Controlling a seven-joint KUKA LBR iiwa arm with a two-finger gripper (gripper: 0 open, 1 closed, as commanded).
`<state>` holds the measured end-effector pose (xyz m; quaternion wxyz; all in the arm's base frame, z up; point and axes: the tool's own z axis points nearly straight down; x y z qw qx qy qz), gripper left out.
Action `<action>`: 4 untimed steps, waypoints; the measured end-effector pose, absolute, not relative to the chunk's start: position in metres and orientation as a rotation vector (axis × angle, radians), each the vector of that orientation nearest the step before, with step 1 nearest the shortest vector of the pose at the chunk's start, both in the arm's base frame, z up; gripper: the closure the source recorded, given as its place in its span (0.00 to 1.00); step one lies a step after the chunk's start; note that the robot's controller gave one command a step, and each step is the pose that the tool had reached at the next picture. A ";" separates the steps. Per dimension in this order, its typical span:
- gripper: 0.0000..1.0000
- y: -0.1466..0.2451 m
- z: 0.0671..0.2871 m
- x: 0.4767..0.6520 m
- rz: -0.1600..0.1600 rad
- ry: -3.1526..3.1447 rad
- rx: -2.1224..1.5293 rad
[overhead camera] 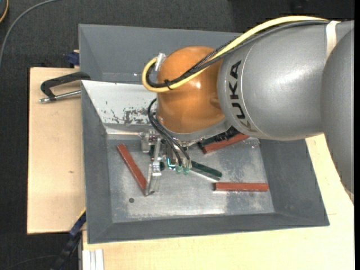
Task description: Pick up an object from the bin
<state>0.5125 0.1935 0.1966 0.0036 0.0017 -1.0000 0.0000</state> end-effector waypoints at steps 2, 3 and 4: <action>0.00 0.183 0.102 0.514 -0.003 -3.131 -0.257; 0.00 0.177 0.104 0.516 -0.004 -3.084 -0.607; 0.00 0.182 0.071 0.504 -0.006 -3.047 -0.768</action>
Offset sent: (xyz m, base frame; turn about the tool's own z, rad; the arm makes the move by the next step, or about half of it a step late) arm 0.0195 -0.0038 -0.1266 0.1256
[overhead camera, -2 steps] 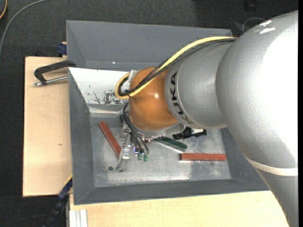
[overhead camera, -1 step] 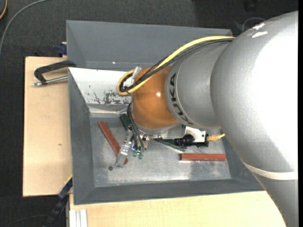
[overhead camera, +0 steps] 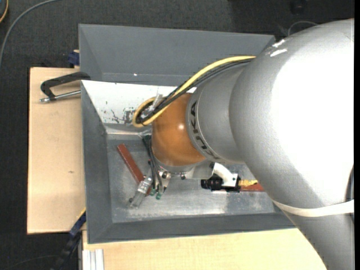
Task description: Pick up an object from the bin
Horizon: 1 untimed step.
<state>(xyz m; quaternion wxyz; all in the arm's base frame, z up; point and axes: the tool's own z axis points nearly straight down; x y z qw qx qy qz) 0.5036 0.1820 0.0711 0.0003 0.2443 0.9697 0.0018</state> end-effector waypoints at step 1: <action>0.00 0.183 0.072 0.504 0.006 3.046 0.766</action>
Offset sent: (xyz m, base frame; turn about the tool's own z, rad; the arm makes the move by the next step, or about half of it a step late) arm 0.0000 0.0000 0.0000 0.0000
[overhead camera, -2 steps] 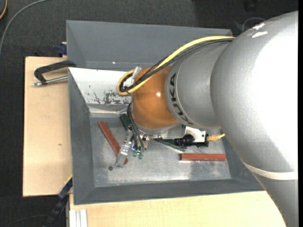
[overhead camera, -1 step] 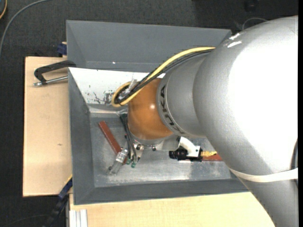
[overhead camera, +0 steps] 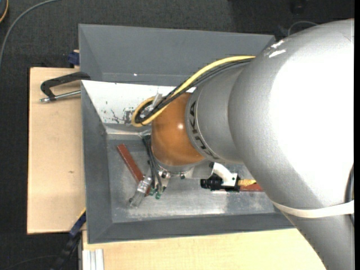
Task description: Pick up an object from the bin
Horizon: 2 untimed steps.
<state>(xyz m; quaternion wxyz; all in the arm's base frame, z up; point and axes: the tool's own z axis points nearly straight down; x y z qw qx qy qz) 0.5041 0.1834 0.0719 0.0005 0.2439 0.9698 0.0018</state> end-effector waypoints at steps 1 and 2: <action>1.00 0.182 0.072 0.504 0.004 3.044 0.769; 1.00 0.184 0.137 0.506 0.010 3.039 0.765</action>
Offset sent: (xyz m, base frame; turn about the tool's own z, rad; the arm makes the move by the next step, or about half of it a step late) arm 0.0000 0.0000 0.0000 0.0000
